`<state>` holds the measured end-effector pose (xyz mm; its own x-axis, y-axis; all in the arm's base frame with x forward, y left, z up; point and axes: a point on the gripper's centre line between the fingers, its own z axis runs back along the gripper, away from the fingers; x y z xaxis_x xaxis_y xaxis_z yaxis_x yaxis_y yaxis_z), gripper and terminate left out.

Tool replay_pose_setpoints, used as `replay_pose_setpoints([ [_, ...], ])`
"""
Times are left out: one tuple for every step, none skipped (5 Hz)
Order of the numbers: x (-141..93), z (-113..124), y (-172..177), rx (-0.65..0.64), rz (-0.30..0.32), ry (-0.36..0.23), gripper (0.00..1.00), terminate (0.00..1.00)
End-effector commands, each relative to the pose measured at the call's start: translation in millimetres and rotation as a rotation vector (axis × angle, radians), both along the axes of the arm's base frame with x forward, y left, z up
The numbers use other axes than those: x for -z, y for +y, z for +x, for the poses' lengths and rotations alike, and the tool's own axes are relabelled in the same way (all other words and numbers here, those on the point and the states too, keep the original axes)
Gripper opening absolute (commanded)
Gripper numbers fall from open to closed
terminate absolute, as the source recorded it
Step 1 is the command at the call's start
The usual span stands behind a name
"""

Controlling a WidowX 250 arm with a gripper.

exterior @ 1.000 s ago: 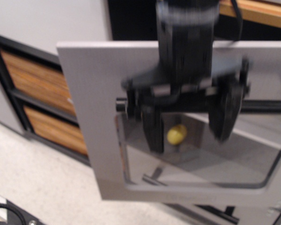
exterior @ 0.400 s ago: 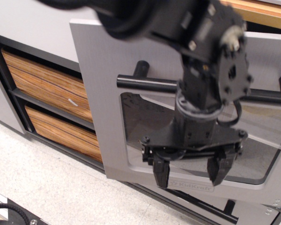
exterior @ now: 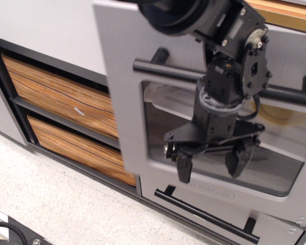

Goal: Close oven

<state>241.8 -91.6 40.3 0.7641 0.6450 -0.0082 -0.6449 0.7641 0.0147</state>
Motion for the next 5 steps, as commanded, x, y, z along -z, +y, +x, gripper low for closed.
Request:
replay_pose_setpoints([
  [-16.0, 32.4, 15.0, -0.048, -0.021, -0.044, 1.00, 0.00],
  [-17.2, 32.6, 17.7, -0.038, -0.018, -0.041, 1.00, 0.00],
  [-17.2, 32.6, 17.7, -0.038, -0.018, -0.041, 1.00, 0.00],
  [-17.2, 32.6, 17.7, -0.038, -0.018, -0.041, 1.00, 0.00],
  [-17.2, 32.6, 17.7, -0.038, -0.018, -0.041, 1.00, 1.00],
])
